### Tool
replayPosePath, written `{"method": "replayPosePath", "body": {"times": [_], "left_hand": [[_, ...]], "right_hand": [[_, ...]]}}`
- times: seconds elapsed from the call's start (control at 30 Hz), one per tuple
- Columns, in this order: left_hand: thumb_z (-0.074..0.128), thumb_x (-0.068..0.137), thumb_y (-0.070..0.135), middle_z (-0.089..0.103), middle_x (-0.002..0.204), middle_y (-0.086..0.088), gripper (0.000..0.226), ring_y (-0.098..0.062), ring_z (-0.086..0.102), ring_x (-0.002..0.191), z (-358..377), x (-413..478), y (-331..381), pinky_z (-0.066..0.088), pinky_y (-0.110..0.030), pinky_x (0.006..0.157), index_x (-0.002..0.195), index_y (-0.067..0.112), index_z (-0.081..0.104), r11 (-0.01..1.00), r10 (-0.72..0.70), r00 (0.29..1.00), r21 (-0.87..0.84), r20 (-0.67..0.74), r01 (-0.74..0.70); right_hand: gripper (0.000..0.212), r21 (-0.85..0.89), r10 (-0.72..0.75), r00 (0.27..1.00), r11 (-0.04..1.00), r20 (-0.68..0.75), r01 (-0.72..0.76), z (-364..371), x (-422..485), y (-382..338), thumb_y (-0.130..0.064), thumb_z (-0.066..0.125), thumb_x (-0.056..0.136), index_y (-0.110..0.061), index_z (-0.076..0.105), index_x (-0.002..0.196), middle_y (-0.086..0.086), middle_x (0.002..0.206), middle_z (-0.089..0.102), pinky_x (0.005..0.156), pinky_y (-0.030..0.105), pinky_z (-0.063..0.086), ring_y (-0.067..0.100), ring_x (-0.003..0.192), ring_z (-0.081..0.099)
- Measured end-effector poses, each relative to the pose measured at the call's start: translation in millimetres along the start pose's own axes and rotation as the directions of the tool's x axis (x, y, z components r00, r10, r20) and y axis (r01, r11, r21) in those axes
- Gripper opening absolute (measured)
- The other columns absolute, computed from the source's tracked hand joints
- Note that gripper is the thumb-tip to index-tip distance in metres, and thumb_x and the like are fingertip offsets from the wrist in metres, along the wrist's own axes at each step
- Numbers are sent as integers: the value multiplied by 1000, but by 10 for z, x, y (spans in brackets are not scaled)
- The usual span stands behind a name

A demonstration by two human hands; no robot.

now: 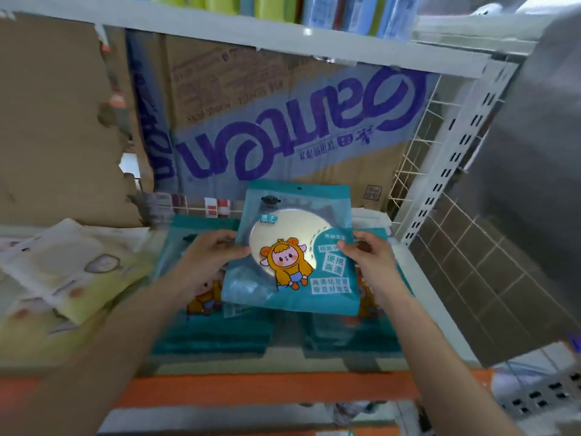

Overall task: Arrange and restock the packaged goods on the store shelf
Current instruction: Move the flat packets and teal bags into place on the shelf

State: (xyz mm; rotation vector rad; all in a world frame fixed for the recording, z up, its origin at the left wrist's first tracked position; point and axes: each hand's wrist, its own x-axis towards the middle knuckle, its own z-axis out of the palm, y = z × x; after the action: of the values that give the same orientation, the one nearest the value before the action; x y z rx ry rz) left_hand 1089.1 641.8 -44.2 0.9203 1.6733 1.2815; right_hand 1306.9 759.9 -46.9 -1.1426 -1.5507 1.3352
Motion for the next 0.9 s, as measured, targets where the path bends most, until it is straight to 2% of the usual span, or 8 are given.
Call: {"method": "replayPosePath", "body": {"times": [0.07,0.17,0.27,0.37,0.5,0.67,0.8,0.9], "left_hand": [[62,84,6,67,99,-10,17,-22,66,84,243,-25,5,50,-26,62,100,12,63,999,-22,1000,-31,-20,21],[63,83,8,65,94,-2,16,-15,63,80,574,-79,1,47,-23,60,96,16,59,998,-62,996,-31,-56,60],[65,81,9,67,99,-3,20,-17,64,87,828,-109,-27,49,-26,65,98,17,58,995,-99,995,-2,-25,99],[68,78,8,68,99,-3,25,-17,65,87,965,-139,-17,50,-24,63,99,19,59,995,-91,996,36,7,91],[69,77,5,66,97,-4,29,-17,67,83,1099,-155,3,54,-22,60,101,18,58,995,-76,996,69,40,73],[68,79,8,64,96,-6,26,-23,65,88,1195,-90,16,56,-34,77,101,16,57,982,-98,995,166,18,94],[66,81,6,63,86,0,17,-12,64,74,1247,-85,15,55,-19,59,89,18,58,983,-123,992,143,36,116],[66,81,6,62,83,3,17,-7,64,65,1249,-104,-11,53,-16,55,85,20,59,980,-129,991,154,31,123]], "right_hand": [[7,-21,3,999,1000,41,-2,-222,72,61,-9,63,86,-14,59,90,2,87,65,64,22,51,15,79,64],[14,-122,-16,993,992,113,30,-526,126,128,-13,61,88,-11,60,102,3,91,64,63,19,48,14,80,63],[8,-164,10,988,986,155,16,-788,160,202,-14,62,87,-18,58,93,0,87,63,63,19,47,14,78,62],[13,-179,40,984,984,171,-9,-947,213,251,-11,63,86,-21,55,88,0,85,61,61,22,51,16,77,63],[23,-160,56,981,987,187,-26,-1104,282,291,-8,64,85,-10,54,105,8,86,60,55,19,55,14,72,63],[25,-272,41,979,962,198,14,-1153,372,343,-12,65,85,-14,53,106,8,87,63,72,38,56,16,75,64],[23,-318,60,976,948,211,11,-1169,415,392,-14,67,83,-12,56,104,4,81,62,73,40,55,17,73,63],[25,-349,79,973,937,219,3,-1169,415,443,-15,68,82,-10,57,105,2,79,59,72,39,54,18,73,61]]}}
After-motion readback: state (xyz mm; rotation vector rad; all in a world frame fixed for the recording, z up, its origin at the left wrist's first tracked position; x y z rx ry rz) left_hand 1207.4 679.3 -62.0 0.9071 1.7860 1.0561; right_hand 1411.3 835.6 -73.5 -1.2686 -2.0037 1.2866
